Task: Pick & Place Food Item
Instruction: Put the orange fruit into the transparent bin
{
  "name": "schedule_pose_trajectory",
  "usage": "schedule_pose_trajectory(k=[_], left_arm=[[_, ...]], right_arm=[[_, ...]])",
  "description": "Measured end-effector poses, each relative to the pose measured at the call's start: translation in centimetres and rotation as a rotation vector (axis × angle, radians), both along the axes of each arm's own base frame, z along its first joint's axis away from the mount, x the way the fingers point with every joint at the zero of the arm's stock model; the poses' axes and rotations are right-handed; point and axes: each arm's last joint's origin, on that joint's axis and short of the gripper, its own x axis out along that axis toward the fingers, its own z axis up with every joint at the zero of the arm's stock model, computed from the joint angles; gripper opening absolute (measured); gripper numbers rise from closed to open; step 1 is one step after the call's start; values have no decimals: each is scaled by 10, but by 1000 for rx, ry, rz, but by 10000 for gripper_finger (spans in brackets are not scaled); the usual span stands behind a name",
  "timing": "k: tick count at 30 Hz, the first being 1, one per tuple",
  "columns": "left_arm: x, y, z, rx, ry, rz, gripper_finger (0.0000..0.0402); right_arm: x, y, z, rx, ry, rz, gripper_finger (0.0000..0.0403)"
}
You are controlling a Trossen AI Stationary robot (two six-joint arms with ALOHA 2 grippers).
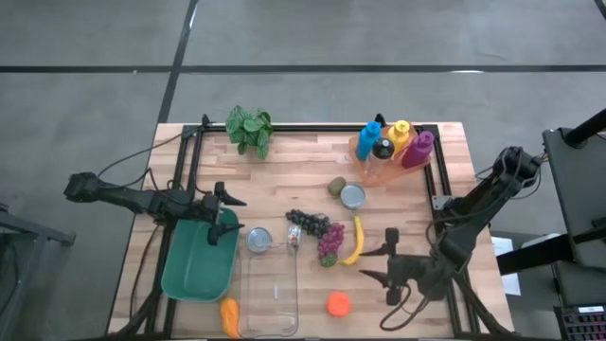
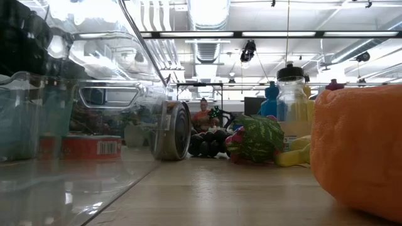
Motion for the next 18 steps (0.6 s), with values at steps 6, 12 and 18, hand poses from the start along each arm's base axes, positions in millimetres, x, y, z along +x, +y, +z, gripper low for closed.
schedule_pose_trajectory(k=[6, 12, 18], left_arm=[[0, 0, 0, 0, -1, 0, 336], [0, 0, 0, 0, 0, 0, 336], [0, 0, 0, 0, 0, 0, 336]], right_arm=[[2, 2, -3, 22, 28, 51, 196], [6, 1, 2, 89, 6, 61, 196], [11, -4, 1, 181, 12, 22, 196]])
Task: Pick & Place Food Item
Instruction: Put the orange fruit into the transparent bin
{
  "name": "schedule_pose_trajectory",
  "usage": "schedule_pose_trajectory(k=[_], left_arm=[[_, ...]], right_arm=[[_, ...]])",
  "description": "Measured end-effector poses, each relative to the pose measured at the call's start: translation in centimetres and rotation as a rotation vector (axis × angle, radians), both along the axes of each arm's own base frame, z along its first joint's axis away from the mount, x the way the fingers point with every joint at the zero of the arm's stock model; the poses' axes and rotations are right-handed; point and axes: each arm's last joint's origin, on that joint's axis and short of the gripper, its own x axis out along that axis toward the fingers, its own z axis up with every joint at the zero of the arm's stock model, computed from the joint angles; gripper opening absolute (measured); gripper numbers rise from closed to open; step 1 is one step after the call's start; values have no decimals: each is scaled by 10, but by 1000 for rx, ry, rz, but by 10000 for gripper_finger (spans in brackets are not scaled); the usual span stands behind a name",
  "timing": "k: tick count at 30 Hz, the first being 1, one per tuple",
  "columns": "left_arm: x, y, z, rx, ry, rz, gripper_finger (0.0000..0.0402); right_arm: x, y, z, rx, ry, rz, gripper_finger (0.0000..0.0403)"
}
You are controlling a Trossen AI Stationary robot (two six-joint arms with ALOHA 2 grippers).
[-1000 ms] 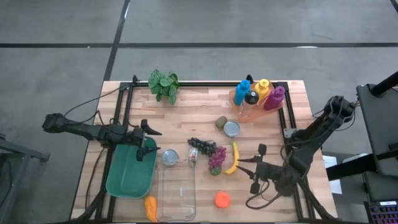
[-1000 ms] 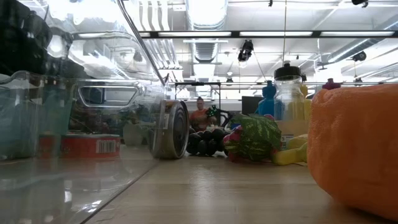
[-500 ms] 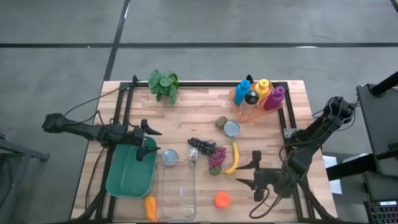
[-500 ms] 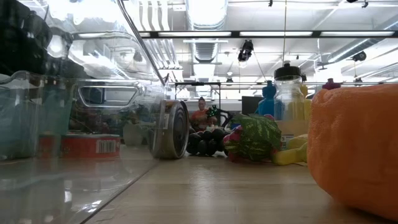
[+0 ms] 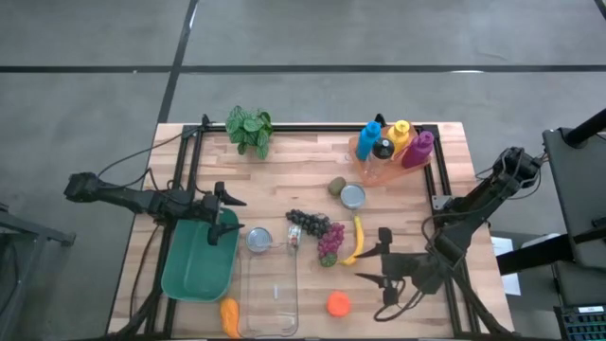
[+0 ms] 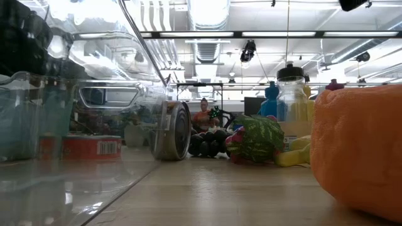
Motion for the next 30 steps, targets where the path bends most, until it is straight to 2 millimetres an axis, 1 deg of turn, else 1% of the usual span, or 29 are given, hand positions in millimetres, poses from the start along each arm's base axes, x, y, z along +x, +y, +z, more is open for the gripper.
schedule_pose_trajectory(k=[6, 8, 10, 15, 19, 23, 30], left_arm=[[0, 0, 0, 0, 0, 0, 336], [0, 0, 0, 0, 0, 0, 336], [0, 0, 0, 0, 0, 0, 336], [0, 0, 0, 0, 0, 0, 336], [0, 0, 0, 0, 0, -1, 336], [0, 0, 0, 0, 0, 0, 336], [0, 0, 0, 0, 0, 0, 336]], right_arm=[[2, -1, -1, 35, 12, 8, 197], [2, -1, -1, 44, 13, 0, 205], [2, -1, -2, 60, 15, -8, 225], [3, -2, -2, 69, 21, -8, 295], [4, 0, -6, 67, 41, 12, 328], [8, 5, -18, 130, 88, 20, 333], [19, 18, -56, 210, 217, -35, 334]])
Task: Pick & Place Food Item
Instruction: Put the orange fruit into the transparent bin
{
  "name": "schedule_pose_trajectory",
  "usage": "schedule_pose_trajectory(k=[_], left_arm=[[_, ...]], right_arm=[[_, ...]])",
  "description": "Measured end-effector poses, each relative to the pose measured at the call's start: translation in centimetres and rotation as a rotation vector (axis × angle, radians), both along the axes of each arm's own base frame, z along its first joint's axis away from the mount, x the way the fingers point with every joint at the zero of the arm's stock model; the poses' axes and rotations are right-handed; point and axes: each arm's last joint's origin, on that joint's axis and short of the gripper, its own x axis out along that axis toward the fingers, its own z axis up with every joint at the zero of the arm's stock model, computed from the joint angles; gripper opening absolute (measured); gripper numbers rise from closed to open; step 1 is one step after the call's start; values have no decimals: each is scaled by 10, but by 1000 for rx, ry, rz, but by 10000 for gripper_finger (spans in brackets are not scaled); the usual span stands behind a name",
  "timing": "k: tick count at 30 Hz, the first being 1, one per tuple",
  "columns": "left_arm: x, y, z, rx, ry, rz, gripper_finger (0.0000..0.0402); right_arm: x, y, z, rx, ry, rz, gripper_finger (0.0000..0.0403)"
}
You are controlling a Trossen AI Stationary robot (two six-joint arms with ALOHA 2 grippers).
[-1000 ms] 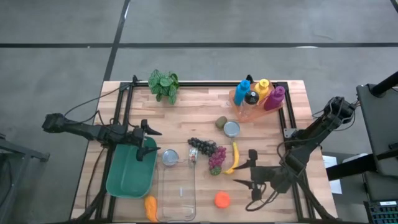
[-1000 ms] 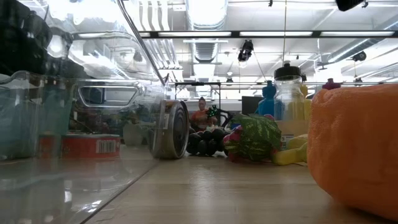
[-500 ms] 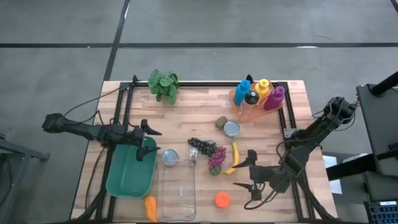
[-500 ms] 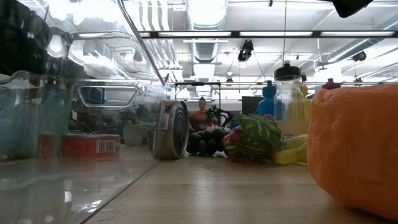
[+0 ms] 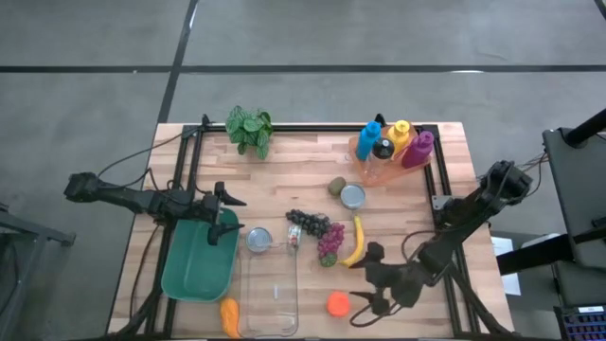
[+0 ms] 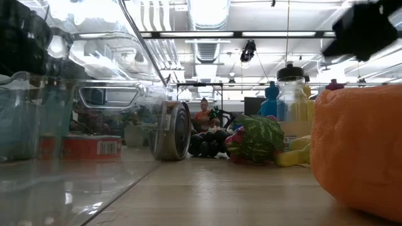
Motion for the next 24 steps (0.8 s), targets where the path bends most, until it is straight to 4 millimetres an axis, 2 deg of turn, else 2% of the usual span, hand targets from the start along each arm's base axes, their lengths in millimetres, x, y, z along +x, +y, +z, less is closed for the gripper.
schedule_pose_trajectory(k=[3, 7, 11, 17, 24], left_arm=[[0, 0, 0, 0, 0, 0, 336], [0, 0, 0, 0, 0, 0, 336], [0, 0, 0, 0, 0, 0, 336], [0, 0, 0, 0, 0, 0, 336], [0, 0, 0, 0, 0, 0, 336]], right_arm=[[6, 8, -9, 42, 51, 8, 334], [15, 18, -10, 11, 85, 44, 334], [21, 25, 3, -41, 133, 94, 334], [25, 32, 23, -24, 181, 140, 334], [22, 36, 24, -3, 201, 164, 334]])
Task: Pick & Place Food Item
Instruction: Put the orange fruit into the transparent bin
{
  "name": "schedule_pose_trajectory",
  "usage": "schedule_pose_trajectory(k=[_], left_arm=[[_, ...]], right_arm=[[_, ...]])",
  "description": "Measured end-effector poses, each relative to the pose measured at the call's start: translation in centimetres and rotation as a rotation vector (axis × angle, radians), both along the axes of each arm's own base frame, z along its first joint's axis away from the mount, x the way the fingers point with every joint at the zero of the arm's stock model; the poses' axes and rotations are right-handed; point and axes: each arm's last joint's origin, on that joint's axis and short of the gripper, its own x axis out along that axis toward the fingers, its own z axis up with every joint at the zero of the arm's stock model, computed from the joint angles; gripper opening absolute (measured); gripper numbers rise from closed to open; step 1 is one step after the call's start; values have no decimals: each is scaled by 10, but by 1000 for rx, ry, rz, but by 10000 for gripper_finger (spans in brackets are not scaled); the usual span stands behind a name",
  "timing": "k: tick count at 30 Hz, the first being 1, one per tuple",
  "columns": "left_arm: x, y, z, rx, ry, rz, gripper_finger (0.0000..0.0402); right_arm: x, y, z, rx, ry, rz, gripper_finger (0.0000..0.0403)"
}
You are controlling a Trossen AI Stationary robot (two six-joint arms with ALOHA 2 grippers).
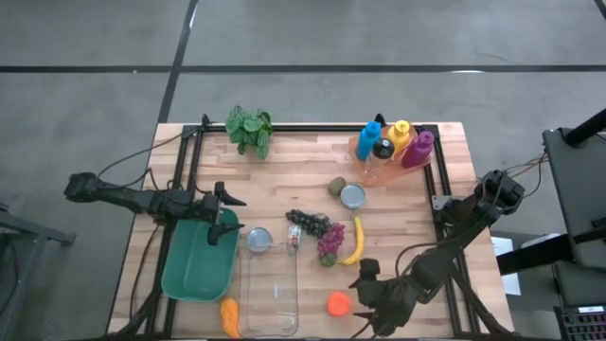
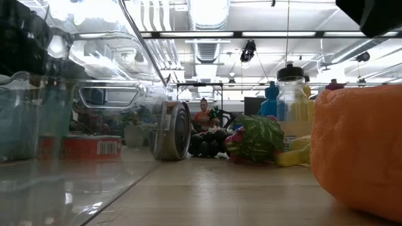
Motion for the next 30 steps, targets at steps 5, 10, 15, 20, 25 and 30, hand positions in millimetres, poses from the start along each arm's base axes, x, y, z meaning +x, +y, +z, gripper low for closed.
schedule_pose_trajectory(k=[5, 10, 15, 20, 25, 30], left_arm=[[0, 0, 0, 0, 0, 0, 336], [0, 0, 0, 0, 0, 0, 336], [0, 0, 0, 0, 0, 0, 336], [0, 0, 0, 0, 0, 0, 336], [0, 0, 0, 0, 0, 0, 336], [0, 0, 0, 0, 0, 0, 336]], right_arm=[[7, 2, -9, -12, -15, -45, 334], [22, 9, -17, -78, -37, -99, 334], [33, 17, -16, -71, -20, -124, 334], [38, 23, -16, -80, -1, -141, 334], [38, 22, -16, -71, 38, -184, 334], [39, 24, -13, -56, 25, -188, 334]])
